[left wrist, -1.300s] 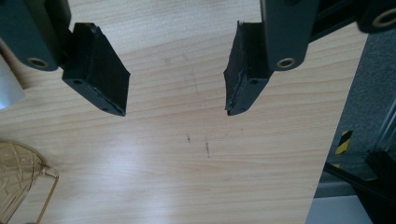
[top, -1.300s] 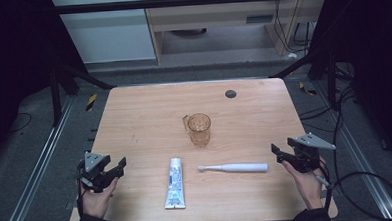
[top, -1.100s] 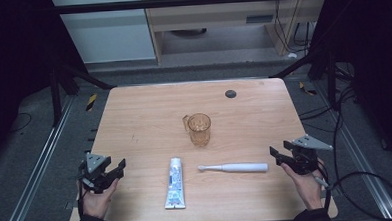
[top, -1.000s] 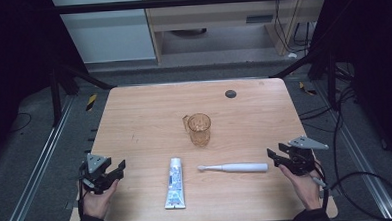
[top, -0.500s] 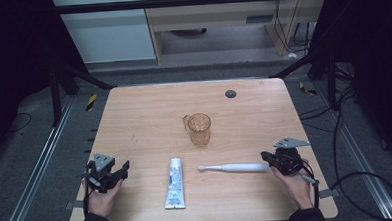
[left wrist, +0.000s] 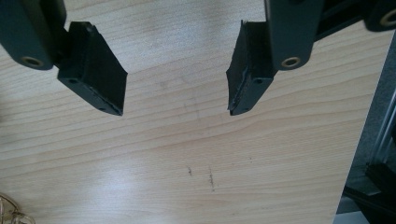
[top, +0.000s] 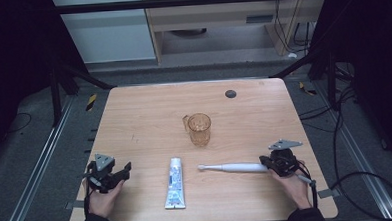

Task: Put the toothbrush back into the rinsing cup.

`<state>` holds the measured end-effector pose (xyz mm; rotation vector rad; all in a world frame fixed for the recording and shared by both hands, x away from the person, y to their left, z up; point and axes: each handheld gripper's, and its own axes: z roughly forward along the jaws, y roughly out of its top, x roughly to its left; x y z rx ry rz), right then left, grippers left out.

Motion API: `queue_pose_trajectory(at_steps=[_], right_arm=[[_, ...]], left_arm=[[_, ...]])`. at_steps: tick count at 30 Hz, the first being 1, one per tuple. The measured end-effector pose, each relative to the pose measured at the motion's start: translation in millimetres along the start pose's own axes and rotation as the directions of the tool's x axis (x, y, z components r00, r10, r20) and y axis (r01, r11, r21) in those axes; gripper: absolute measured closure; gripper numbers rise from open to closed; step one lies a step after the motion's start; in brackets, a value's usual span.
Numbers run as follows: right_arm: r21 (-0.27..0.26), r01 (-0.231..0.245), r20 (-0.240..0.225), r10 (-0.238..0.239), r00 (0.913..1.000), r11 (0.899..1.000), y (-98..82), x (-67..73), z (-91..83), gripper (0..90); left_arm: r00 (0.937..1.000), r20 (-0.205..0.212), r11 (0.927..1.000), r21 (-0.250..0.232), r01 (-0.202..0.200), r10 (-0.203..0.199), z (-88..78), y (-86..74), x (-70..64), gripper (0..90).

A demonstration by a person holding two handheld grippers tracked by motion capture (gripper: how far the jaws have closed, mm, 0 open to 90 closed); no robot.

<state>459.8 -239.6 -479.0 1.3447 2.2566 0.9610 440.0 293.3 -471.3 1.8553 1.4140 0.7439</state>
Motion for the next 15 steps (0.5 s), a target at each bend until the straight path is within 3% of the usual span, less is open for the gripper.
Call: queue_pose_trajectory(at_steps=[15], right_arm=[[0.009, 0.007, -0.028, -0.007, 0.9996, 1.0, -10.0, 5.9, -10.0, 88.2]], left_arm=[[0.9996, 0.021, 0.9998, -0.011, -0.019, 0.019, 0.3, -0.2, -1.7, 32.3]])
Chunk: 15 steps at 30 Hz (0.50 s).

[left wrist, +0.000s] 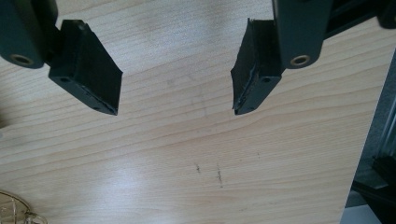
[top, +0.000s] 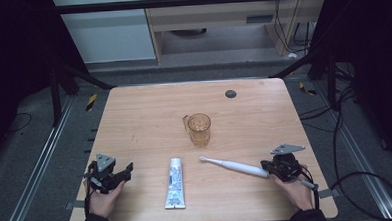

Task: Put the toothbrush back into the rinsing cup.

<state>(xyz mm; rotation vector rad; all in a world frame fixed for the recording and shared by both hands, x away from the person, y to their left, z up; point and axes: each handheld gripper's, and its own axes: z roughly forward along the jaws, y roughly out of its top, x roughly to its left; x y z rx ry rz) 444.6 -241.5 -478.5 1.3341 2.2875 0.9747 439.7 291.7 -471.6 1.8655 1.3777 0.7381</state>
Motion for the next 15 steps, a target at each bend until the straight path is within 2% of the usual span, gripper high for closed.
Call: queue_pose_trajectory(at_steps=[15], right_arm=[[0.01, 0.014, -0.02, -0.014, 0.9997, 1.0, -3.1, 11.9, -2.9, 87.8]], left_arm=[[1.0, 0.006, 1.0, -0.002, -0.007, 0.007, -0.2, 0.2, -0.5, 31.3]])
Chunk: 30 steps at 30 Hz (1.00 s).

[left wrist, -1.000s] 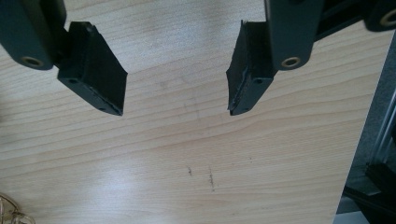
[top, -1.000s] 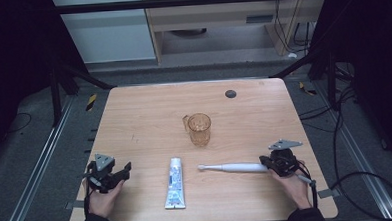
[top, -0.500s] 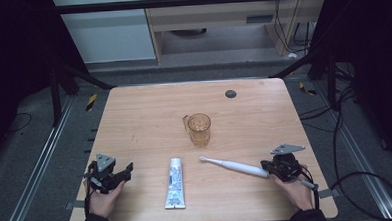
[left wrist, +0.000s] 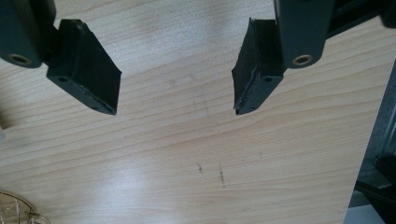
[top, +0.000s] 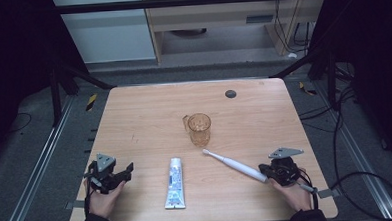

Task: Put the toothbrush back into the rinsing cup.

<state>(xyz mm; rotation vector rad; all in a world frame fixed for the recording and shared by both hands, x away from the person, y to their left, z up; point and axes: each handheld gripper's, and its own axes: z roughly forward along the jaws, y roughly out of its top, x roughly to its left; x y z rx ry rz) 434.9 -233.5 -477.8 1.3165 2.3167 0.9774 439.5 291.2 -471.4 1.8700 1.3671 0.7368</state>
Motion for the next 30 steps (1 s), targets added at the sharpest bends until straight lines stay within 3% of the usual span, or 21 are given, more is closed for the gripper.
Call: queue_pose_trajectory(at_steps=[11, 17, 24, 30], right_arm=[[-0.005, 0.009, 0.013, -0.009, 0.9999, 1.0, 3.4, 1.4, -1.8, 85.3], [-0.056, 0.023, 0.033, -0.022, 0.9992, 0.998, 17.1, -3.7, -10.7, 77.0], [-0.084, 0.033, 0.008, -0.032, 0.9995, 0.996, 36.0, -5.0, -20.5, 65.7], [-0.069, 0.057, -0.02, -0.059, 0.9981, 0.996, 52.0, -0.6, -23.7, 58.8]], left_arm=[[1.0, -0.003, 1.0, -0.006, -0.004, 0.004, -0.1, 0.5, 0.7, 30.7], [0.9997, -0.012, 0.9997, -0.009, -0.021, 0.021, 0.7, 2.5, -1.1, 30.8], [0.9999, -0.012, 0.9999, 0.006, -0.01, 0.01, 3.4, 3.3, 1.0, 34.5], [1.0, -0.005, 0.9997, 0.022, -0.007, 0.007, 5.1, 3.3, 1.8, 36.3]])
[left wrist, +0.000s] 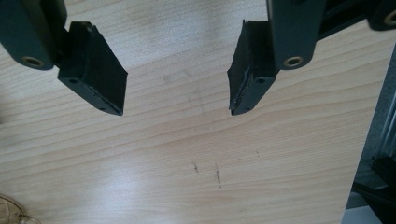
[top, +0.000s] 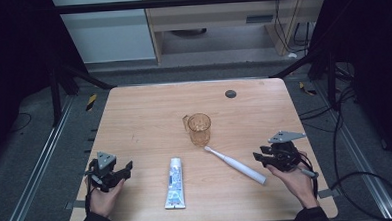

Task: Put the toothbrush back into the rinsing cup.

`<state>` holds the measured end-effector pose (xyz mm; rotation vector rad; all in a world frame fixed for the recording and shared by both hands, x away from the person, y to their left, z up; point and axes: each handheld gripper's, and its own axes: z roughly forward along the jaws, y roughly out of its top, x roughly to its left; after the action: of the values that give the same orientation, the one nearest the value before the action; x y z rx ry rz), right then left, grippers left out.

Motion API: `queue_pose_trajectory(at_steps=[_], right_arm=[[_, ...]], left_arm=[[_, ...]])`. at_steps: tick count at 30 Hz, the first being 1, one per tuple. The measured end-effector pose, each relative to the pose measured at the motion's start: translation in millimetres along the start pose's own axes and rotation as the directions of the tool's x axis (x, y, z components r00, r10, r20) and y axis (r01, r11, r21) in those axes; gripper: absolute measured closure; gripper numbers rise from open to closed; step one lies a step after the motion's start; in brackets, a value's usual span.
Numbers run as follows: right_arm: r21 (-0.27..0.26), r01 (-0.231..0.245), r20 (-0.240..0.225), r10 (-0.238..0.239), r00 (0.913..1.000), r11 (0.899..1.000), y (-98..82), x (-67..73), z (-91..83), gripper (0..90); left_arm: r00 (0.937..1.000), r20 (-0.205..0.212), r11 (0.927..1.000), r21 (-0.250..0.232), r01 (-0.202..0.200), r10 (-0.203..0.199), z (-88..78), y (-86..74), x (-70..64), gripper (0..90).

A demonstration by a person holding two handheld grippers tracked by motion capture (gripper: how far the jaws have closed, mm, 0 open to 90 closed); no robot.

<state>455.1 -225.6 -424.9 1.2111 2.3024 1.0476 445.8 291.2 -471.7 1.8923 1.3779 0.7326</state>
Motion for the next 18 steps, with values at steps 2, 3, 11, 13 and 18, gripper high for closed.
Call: queue_pose_trajectory(at_steps=[2, 3, 11, 13, 18], right_arm=[[0.02, 0.014, -0.009, -0.014, 0.9999, 1.0, 4.6, 2.2, 1.9, 56.8], [0.024, 0.024, -0.008, -0.023, 0.9997, 0.999, 6.6, 3.7, 3.4, 56.1], [0.07, 0.072, -0.032, -0.07, 0.997, 0.995, 21.4, 14.1, 14.6, 50.4], [0.081, 0.079, -0.038, -0.076, 0.9964, 0.994, 25.0, 16.0, 17.0, 49.8], [0.108, 0.101, -0.048, -0.096, 0.9942, 0.989, 31.7, 22.0, 25.0, 49.2]], left_arm=[[1.0, 0.0, 0.9999, 0.005, -0.009, 0.009, -0.1, -0.1, -0.3, 36.2], [0.9999, 0.001, 0.9999, 0.007, -0.012, 0.012, -0.1, -0.1, -0.5, 36.1], [0.9997, 0.009, 0.9994, 0.025, -0.024, 0.024, 2.0, -0.6, -0.6, 33.8], [0.9996, 0.009, 0.9992, 0.027, -0.028, 0.028, 2.4, -0.4, -0.5, 32.5], [0.9991, 0.003, 0.9988, 0.025, -0.041, 0.041, 2.9, -0.2, -0.8, 31.2]])
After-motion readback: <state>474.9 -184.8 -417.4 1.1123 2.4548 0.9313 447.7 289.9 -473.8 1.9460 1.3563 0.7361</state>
